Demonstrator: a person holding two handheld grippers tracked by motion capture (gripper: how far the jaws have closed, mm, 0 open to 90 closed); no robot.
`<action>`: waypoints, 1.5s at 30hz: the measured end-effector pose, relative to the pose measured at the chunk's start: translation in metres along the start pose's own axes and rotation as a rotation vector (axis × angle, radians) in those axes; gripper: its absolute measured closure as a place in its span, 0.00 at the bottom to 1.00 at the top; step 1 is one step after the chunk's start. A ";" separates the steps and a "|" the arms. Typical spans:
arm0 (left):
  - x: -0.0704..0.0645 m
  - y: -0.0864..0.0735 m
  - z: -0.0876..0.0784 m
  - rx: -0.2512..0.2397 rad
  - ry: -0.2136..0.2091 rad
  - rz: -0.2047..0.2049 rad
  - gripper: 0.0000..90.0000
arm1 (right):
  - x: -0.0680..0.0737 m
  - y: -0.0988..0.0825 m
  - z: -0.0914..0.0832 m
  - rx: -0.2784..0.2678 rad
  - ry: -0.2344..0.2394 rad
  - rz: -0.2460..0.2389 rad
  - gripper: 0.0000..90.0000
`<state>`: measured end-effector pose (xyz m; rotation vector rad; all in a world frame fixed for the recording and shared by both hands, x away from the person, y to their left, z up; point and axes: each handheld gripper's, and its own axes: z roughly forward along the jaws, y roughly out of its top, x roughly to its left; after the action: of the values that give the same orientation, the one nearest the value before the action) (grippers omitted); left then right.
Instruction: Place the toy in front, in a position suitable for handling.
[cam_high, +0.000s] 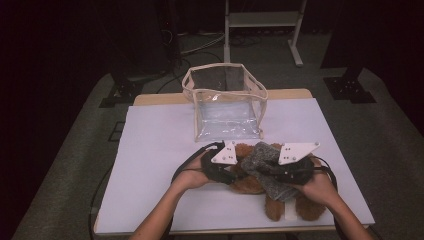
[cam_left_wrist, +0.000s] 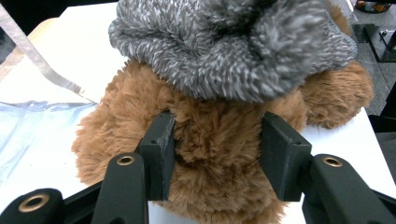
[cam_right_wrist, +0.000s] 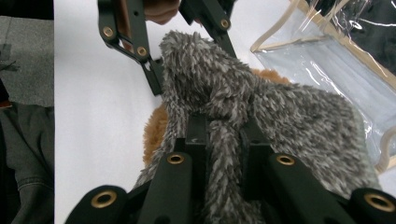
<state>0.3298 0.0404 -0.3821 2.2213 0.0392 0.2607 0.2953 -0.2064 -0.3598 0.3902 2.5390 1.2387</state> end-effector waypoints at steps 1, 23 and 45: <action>-0.001 0.000 -0.001 -0.004 -0.010 -0.002 0.55 | -0.001 -0.001 0.000 0.001 0.000 -0.002 0.86; -0.002 -0.004 -0.003 -0.003 -0.022 0.010 0.54 | -0.016 -0.017 -0.010 0.023 -0.034 0.049 0.86; -0.003 -0.006 -0.003 -0.007 -0.012 0.009 0.56 | -0.018 -0.010 -0.008 0.029 -0.034 0.057 0.86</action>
<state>0.3270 0.0457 -0.3856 2.2161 0.0220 0.2521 0.3078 -0.2246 -0.3605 0.4888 2.5364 1.2065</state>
